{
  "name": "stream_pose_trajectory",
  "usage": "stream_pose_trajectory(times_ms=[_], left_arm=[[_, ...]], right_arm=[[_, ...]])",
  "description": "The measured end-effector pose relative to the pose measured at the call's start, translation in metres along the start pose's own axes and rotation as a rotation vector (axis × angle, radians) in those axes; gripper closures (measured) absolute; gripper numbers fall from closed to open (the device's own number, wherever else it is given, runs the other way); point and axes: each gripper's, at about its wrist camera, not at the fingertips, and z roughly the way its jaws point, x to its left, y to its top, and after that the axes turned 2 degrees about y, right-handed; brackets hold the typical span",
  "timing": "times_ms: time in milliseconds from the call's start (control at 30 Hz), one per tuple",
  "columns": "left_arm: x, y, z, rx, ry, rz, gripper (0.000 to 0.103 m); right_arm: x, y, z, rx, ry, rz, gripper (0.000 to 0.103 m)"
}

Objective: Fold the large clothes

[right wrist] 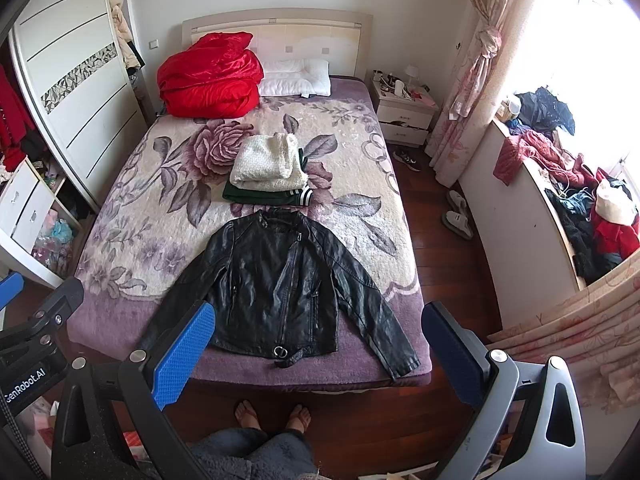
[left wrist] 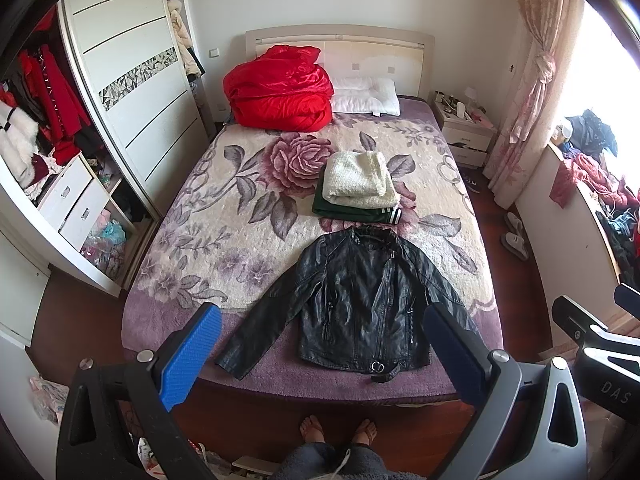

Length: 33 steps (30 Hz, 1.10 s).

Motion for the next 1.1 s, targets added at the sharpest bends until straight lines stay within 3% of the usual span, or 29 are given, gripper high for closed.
stream_pose_trajectory(times_ms=[1100], left_arm=[[0.0022,0.0053,-0.0078,-0.008,-0.004,-0.01,0.0]], right_arm=[[0.0037,0.0005,-0.0049,-0.008,-0.004,-0.001,0.0]])
